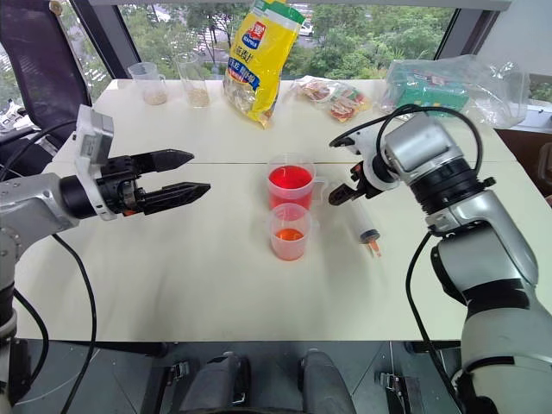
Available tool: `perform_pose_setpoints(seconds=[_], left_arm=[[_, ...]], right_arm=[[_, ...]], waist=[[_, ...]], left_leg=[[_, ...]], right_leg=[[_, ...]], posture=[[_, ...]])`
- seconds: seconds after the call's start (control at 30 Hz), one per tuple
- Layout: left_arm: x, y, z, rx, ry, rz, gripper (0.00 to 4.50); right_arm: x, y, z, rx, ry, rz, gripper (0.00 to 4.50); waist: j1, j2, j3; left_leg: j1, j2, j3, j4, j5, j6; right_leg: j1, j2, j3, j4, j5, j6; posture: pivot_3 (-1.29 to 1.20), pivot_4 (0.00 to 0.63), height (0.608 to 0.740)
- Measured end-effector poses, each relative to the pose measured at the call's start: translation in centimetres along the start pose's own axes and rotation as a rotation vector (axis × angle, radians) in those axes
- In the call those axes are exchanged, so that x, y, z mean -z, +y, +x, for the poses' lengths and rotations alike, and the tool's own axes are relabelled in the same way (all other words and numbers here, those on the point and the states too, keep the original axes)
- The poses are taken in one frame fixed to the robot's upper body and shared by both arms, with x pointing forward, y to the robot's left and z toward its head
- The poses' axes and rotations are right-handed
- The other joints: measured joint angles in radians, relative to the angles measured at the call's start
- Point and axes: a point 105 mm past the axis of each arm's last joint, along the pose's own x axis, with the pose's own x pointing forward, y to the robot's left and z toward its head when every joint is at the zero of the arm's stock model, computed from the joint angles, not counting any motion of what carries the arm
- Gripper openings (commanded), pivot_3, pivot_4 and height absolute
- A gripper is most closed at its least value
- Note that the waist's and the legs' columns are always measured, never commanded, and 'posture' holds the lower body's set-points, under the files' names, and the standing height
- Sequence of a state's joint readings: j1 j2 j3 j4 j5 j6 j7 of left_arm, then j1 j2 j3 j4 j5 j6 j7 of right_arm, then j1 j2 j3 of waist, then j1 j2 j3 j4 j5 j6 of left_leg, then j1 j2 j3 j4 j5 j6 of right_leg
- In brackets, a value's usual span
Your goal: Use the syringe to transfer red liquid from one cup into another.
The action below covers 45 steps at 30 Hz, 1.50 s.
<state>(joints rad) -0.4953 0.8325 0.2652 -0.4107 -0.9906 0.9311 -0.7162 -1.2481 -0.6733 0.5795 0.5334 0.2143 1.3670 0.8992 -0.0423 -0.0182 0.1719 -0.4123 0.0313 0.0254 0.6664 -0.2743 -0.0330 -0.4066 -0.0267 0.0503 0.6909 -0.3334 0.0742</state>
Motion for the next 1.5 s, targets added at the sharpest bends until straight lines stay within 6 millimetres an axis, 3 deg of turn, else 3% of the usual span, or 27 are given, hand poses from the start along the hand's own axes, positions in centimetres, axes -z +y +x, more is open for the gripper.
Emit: perform_pose_setpoints(seconds=[0.23,0.4,0.6,0.63,0.83,0.97,1.1,1.23,1.33,1.4,1.5], left_arm=[[0.5,-0.2,0.1,-0.025,0.003,-0.004,4.50],[0.5,-0.3,0.1,-0.032,0.003,0.004,4.50],[0.6,-0.2,0.0,-0.045,0.004,0.000,4.50],[0.6,-0.1,0.0,-0.045,0.004,0.000,4.50],[-0.2,-0.1,0.2,-0.027,-0.010,0.016,4.50],[-0.9,0.4,0.5,-0.010,-0.020,0.020,4.50],[-1.8,1.1,0.9,0.008,-0.035,0.031,4.50],[-2.6,1.5,1.4,0.033,-0.042,0.058,4.50],[-2.9,1.8,1.9,0.054,-0.039,0.069,4.50],[-3.1,2.0,2.2,0.066,-0.042,0.072,4.50],[-3.6,2.1,2.8,0.083,-0.051,0.086,4.50]], right_arm=[[0.6,-0.5,2.7,0.031,0.063,0.040,4.45],[0.3,-0.8,3.3,0.052,0.066,0.033,4.45],[0.3,-1.3,3.4,0.066,0.068,0.034,1.61],[0.3,-1.2,3.4,0.063,0.069,0.033,1.40],[0.1,-1.1,3.1,0.055,0.061,0.062,1.39],[-1.9,-1.8,0.6,0.090,-0.098,0.003,1.39],[-5.6,-2.0,-3.7,0.159,-0.455,-0.088,1.39],[-9.4,0.5,-8.6,0.121,-0.888,-0.122,1.39],[-10.7,3.3,-12.4,0.044,-1.163,-0.151,1.39],[-10.9,4.9,-12.8,-0.003,-1.253,-0.156,1.39],[-10.6,7.0,-11.3,-0.097,-1.324,-0.116,1.39]], waist=[[-0.004,0.000,0.000],[-0.004,-0.001,0.000],[-0.005,-0.001,0.000],[-0.005,-0.001,0.000],[-0.004,0.000,0.000],[0.001,0.000,0.000],[0.001,0.000,0.000],[-0.005,0.000,0.000],[-0.003,0.000,0.000],[-0.002,0.000,0.000],[-0.002,0.000,0.000]], left_leg=[[0.000,0.000,0.000,0.000,0.000,0.000],[0.001,0.000,0.000,0.000,0.000,0.000],[0.002,0.000,0.000,0.000,0.000,0.000],[0.002,0.000,0.000,0.000,0.000,0.000],[0.002,0.000,0.000,0.000,0.000,0.000],[0.000,0.000,0.000,0.000,0.000,0.000],[-0.001,0.000,-0.001,-0.001,0.000,0.000],[-0.001,0.001,0.000,-0.001,0.000,-0.001],[-0.001,0.001,-0.001,-0.002,0.000,-0.001],[-0.001,0.001,0.000,-0.001,0.001,-0.001],[-0.001,0.000,0.000,0.000,0.001,-0.001]], right_leg=[[0.000,0.001,0.000,0.001,0.000,0.000],[0.001,0.000,0.000,0.001,0.000,0.000],[0.002,0.001,0.000,0.002,0.000,0.000],[0.002,0.001,0.000,0.002,0.000,0.000],[0.001,0.001,0.000,0.002,0.000,0.000],[-0.001,0.000,0.000,0.001,0.000,0.000],[-0.001,0.001,-0.001,0.000,0.000,0.000],[-0.002,0.001,0.000,0.001,0.000,0.000],[-0.002,0.002,-0.001,0.001,0.000,0.000],[-0.002,0.001,-0.001,0.001,0.000,0.000],[-0.001,0.001,-0.001,0.001,0.000,0.000]], posture=[[0.00,0.150,0.740],[0.00,0.150,0.740],[0.00,0.150,0.740],[0.00,0.150,0.740],[0.00,0.150,0.740],[0.00,0.150,0.740],[0.00,0.150,0.740],[0.00,0.150,0.740],[0.00,0.150,0.740],[0.00,0.150,0.740],[0.00,0.150,0.740]])
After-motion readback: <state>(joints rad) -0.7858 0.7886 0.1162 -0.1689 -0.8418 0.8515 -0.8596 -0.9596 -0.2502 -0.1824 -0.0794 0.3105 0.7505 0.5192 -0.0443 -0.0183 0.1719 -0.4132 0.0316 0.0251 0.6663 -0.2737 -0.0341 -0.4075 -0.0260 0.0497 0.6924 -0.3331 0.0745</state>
